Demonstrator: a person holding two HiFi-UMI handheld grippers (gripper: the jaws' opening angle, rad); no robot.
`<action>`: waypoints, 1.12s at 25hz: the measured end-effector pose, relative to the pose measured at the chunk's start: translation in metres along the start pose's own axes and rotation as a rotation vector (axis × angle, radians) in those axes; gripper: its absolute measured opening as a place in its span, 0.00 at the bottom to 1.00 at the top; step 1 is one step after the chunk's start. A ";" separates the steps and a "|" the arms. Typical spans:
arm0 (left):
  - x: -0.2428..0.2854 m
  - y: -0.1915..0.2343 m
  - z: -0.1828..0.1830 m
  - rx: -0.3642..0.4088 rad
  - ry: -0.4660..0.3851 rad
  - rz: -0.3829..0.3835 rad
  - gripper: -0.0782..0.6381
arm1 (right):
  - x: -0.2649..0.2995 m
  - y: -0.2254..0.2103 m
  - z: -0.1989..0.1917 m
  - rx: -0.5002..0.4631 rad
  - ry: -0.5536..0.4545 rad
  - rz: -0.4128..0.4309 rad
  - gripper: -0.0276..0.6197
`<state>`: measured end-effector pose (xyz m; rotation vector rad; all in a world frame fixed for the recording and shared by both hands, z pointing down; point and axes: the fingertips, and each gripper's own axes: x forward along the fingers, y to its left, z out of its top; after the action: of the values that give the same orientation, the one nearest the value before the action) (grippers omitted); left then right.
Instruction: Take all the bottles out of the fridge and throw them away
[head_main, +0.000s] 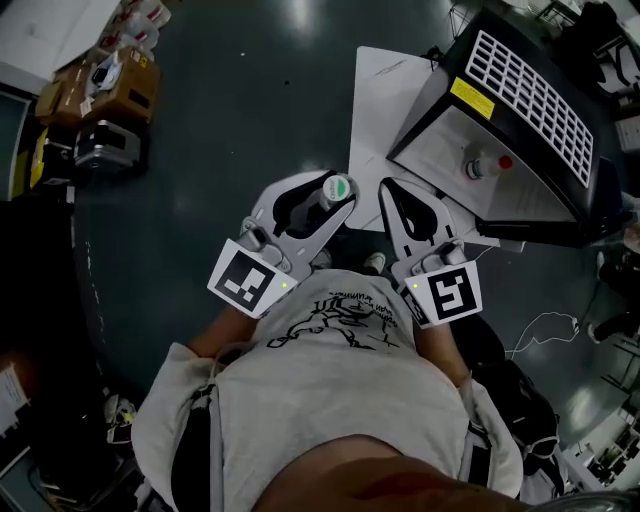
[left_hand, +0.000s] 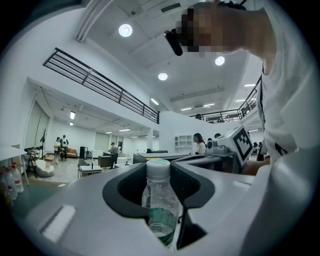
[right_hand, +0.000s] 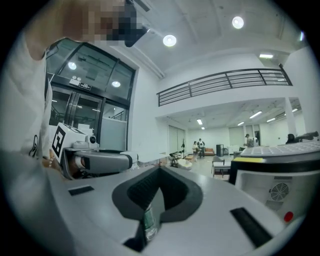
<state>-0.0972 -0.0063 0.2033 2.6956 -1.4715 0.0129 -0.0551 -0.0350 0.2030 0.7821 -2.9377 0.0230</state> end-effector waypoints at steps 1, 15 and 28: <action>-0.005 0.004 -0.001 0.001 0.000 0.011 0.32 | 0.005 0.005 0.000 -0.001 0.000 0.011 0.05; -0.061 0.042 -0.006 0.003 0.003 0.127 0.32 | 0.052 0.055 0.003 -0.022 0.006 0.118 0.06; -0.090 0.049 -0.009 -0.015 -0.007 0.178 0.32 | 0.063 0.080 0.005 -0.030 -0.020 0.164 0.06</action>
<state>-0.1871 0.0434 0.2115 2.5465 -1.7005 0.0017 -0.1500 0.0032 0.2052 0.5384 -3.0058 -0.0172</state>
